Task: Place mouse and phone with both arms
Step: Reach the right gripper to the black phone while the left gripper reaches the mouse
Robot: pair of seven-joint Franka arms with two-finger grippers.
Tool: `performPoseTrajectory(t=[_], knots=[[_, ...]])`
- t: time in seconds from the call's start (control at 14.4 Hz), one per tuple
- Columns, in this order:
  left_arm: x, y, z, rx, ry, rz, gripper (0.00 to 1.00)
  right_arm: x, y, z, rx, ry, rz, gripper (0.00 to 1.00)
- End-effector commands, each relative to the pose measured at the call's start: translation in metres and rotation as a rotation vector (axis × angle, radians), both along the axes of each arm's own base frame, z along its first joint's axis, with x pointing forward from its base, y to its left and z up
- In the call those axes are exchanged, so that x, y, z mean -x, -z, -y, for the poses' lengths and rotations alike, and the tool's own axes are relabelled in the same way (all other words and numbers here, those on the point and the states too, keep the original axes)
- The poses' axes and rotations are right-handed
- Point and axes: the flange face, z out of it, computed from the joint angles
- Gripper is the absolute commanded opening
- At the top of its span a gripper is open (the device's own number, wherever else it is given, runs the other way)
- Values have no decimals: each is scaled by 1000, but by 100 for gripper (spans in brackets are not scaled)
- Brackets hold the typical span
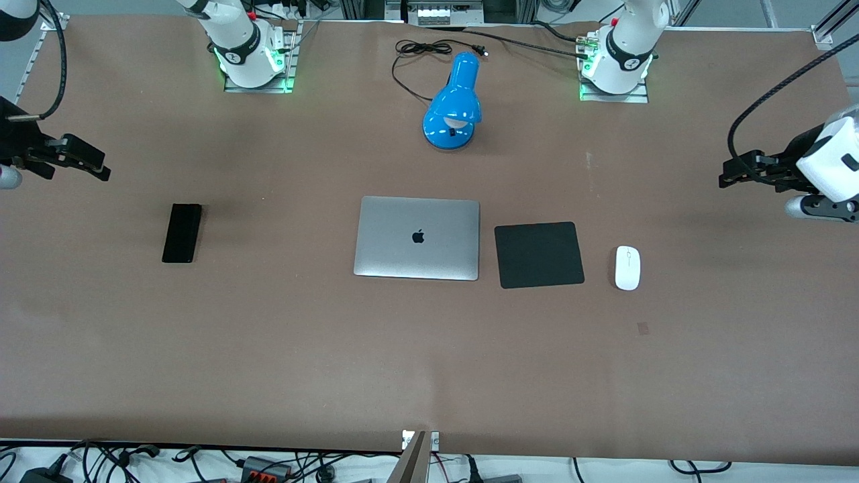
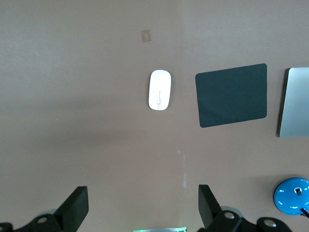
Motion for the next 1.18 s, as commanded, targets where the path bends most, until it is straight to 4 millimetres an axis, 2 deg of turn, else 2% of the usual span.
performPoseTrajectory(t=[0.0,0.42,0.49,0.62,0.76,0.9,1.11], knots=[[-6,6,-9,-18,4,-15,100,-8,19,-3,11,-7,-30,100],[-8,11,-15,-16,-2,-22,100,-35,98,7,50,-7,-92,100],[-14,25,-18,-9,-2,-41,100,-37,113,9,58,-8,-86,100],[-26,63,-20,24,-1,-102,100,-33,146,14,59,-4,-79,100],[-48,126,-17,42,9,-159,100,-31,173,20,59,2,-79,100],[-67,163,-22,57,1,-133,100,-35,202,30,58,16,-92,100],[-82,230,-17,86,6,-158,100,-43,263,38,56,24,-121,100]])
